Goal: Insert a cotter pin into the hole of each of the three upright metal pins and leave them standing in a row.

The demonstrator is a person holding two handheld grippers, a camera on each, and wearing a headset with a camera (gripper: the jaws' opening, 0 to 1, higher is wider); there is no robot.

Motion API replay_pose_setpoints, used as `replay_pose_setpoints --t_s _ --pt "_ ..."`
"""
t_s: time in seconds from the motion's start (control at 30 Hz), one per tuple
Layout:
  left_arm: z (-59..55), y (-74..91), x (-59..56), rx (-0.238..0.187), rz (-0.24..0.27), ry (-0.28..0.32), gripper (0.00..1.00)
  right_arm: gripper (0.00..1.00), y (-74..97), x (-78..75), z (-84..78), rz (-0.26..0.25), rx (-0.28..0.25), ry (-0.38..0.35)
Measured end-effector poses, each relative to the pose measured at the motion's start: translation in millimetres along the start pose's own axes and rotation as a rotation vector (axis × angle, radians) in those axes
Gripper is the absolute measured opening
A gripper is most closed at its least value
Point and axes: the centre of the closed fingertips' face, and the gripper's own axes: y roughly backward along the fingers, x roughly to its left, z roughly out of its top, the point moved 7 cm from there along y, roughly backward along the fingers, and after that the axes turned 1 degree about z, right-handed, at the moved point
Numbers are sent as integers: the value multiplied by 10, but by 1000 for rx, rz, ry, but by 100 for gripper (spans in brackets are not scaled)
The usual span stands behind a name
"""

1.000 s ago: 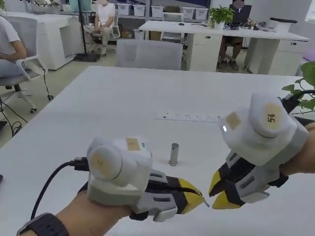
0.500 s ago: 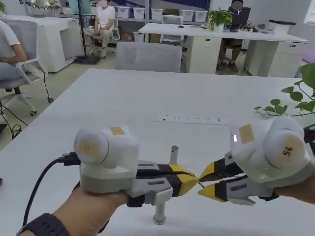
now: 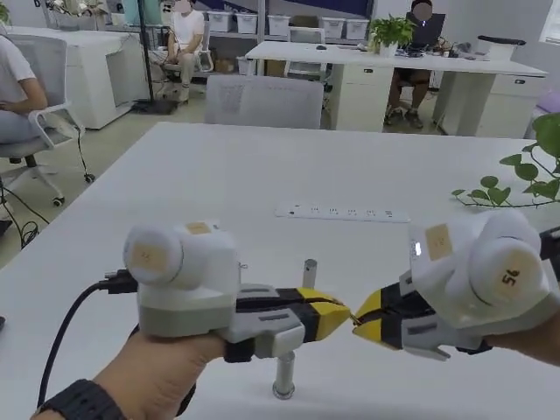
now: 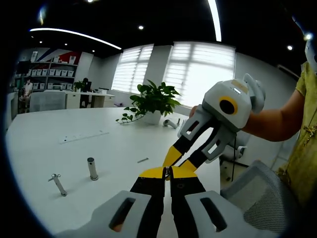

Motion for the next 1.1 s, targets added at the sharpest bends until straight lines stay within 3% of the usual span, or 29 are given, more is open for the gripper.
replay_pose_setpoints --t_s 0.17,0.27,0.3,0.37,0.43,0.47,0.6,0.77,0.9,1.1 --pt "-19 10 3 15 -7 24 1 4 24 -17 1 12 7 -13" --pt "-43 0 -21 38 -21 -4 1 4 36 -18 -6 33 27 -18" --pt "-71 2 -34 68 -32 -52 1 4 38 -7 -14 51 35 -22" --pt "-95 -6 -61 83 -50 -102 1 3 41 20 -31 90 58 -23" --pt "-198 -10 -74 165 -35 -216 0 3 46 33 -39 117 79 -7" --pt "-226 -19 -99 184 -50 -240 0 3 47 41 -40 134 91 1" --pt "-234 -64 -175 177 -56 -273 0 3 31 70 -41 187 141 29" --pt "-225 -84 -163 195 -46 -298 13 3 14 103 -36 228 180 47" --pt "-167 -77 -168 177 -52 -334 10 3 -7 132 -43 265 215 54" --pt "-178 -104 -207 200 -84 -396 3 3 -17 134 -37 287 231 51"
